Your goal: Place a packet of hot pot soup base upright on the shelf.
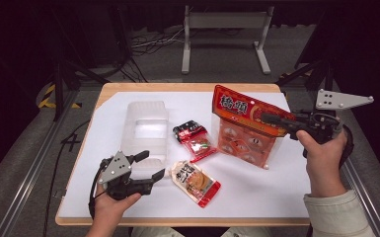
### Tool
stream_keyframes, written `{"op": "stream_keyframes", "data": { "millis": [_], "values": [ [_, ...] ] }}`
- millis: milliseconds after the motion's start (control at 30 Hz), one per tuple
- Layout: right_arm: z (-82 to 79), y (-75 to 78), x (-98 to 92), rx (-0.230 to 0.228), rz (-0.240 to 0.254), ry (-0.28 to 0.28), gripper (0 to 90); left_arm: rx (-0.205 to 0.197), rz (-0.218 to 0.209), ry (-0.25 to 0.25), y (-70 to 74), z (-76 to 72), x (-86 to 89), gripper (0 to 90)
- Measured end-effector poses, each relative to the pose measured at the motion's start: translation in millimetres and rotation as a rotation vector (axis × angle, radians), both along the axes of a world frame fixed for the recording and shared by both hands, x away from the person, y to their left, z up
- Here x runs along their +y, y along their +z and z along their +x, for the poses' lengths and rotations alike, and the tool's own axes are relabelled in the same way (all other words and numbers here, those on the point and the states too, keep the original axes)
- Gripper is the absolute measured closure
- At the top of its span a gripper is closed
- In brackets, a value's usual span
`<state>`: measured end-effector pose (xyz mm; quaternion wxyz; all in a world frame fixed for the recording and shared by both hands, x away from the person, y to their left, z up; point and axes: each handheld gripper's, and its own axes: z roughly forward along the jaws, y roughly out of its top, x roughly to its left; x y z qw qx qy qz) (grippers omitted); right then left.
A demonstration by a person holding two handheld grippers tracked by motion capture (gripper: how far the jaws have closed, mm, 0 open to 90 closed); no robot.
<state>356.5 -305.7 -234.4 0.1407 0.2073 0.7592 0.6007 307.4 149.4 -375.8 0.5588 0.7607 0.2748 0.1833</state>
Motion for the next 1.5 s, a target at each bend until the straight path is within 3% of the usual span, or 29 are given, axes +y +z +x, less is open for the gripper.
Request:
{"op": "stream_keyframes", "data": {
  "millis": [200, 233, 267, 333, 533, 767, 833, 900, 933, 967, 1267, 1400, 1500],
  "values": [
    [0.5, 8.4, 18.4, -0.019, -0.010, 0.061, 90.0, -0.004, -0.015, -0.046, 7.7, 11.9, -20.2, 26.0],
    [0.4, 9.7, 21.0, -0.017, -0.014, 0.067, 90.0, 0.005, -0.007, -0.049, 9.1, 14.0, -22.7, 27.4],
    [0.3, 11.0, 23.7, -0.018, -0.017, 0.072, 90.0, 0.038, -0.008, -0.066, 10.7, 17.6, -26.6, 31.1],
    [0.1, 12.7, 27.4, -0.022, -0.022, 0.080, 90.0, 0.042, -0.014, -0.071, 11.3, 19.1, -28.3, 32.5],
    [0.7, 16.7, 40.6, -0.033, -0.021, 0.119, 90.0, 0.003, -0.088, -0.119, 11.3, 29.9, -41.5, 33.6],
    [0.2, 18.4, 54.1, -0.055, -0.026, 0.164, 90.0, 0.035, -0.147, -0.174, 10.8, 41.3, -48.2, 30.0],
    [0.8, 17.9, 58.3, -0.053, -0.030, 0.176, 90.0, 0.048, -0.139, -0.199, 11.5, 42.5, -49.6, 30.3],
    [1.5, 17.1, 62.4, -0.051, -0.027, 0.189, 90.0, 0.020, -0.162, -0.211, 10.9, 42.8, -50.1, 32.3],
    [1.6, 16.7, 64.1, -0.051, -0.026, 0.196, 90.0, 0.020, -0.162, -0.211, 10.9, 42.8, -50.1, 33.3],
    [1.9, 16.2, 66.4, -0.052, -0.022, 0.205, 90.0, 0.021, -0.189, -0.230, 10.9, 44.3, -50.6, 33.2],
    [3.4, 12.8, 84.8, -0.058, -0.010, 0.258, 90.0, 0.014, -0.248, -0.307, 9.6, 47.9, -51.6, 23.6],
    [5.7, 10.0, 91.4, -0.054, 0.003, 0.284, 90.0, 0.032, -0.250, -0.344, 7.7, 48.7, -51.7, 19.0],
    [6.7, 8.3, 96.5, -0.056, 0.011, 0.303, 90.0, 0.054, -0.278, -0.356, 4.6, 50.5, -51.4, 16.3]
  ]
}}
